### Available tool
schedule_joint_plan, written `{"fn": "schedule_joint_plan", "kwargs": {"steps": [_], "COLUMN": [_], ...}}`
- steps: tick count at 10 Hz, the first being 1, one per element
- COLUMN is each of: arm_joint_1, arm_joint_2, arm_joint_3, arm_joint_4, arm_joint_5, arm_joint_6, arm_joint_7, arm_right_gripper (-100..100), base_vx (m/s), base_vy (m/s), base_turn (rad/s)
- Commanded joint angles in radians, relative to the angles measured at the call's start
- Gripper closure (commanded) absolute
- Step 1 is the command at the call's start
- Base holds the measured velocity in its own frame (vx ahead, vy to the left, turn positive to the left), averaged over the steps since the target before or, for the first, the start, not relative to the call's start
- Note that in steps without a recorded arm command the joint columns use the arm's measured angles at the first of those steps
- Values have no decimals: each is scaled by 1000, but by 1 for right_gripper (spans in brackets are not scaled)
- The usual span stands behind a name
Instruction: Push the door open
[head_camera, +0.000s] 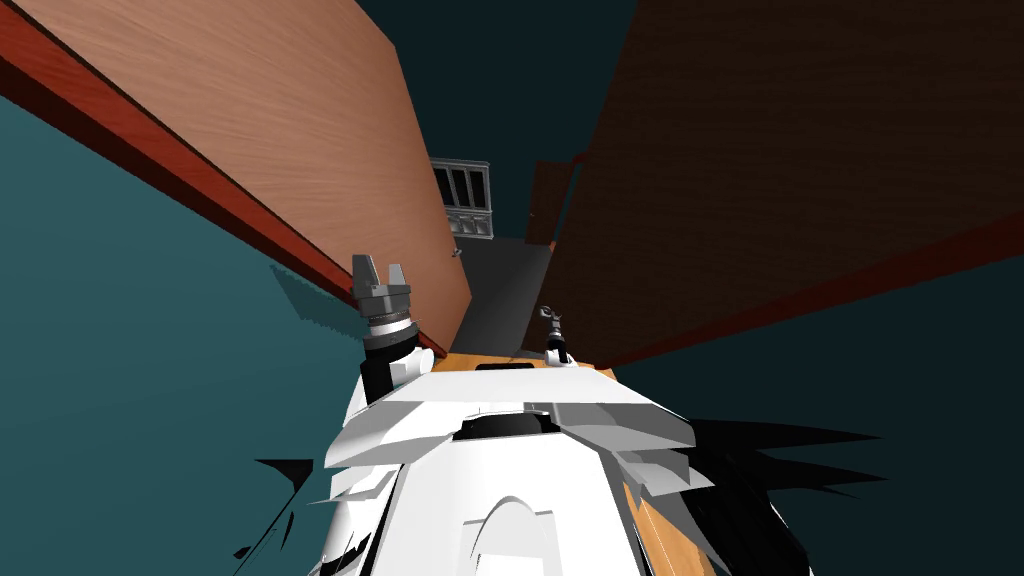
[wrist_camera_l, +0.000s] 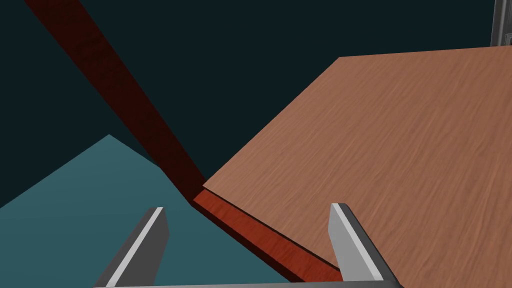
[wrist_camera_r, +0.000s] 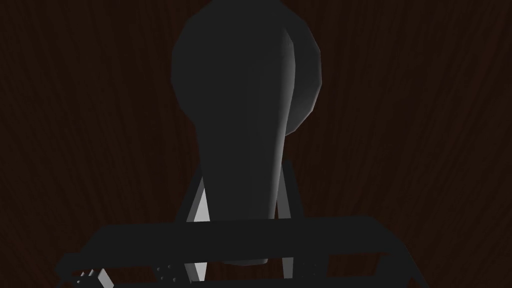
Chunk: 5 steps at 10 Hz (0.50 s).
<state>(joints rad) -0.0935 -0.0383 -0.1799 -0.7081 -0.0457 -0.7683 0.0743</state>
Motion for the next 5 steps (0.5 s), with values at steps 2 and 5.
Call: {"fn": "schedule_joint_plan", "kwargs": {"steps": [2, 5], "arm_joint_1": [-5, -5], "arm_joint_2": [-31, -39], "arm_joint_3": [-38, -60], "arm_joint_4": [-7, -6], "arm_joint_5": [-20, -32], "arm_joint_6": [-6, -6], "arm_joint_7": [7, 13], "arm_right_gripper": [100, 100], "base_vx": [190, 183], "base_vy": [47, 33], "base_turn": [-59, -46]}}
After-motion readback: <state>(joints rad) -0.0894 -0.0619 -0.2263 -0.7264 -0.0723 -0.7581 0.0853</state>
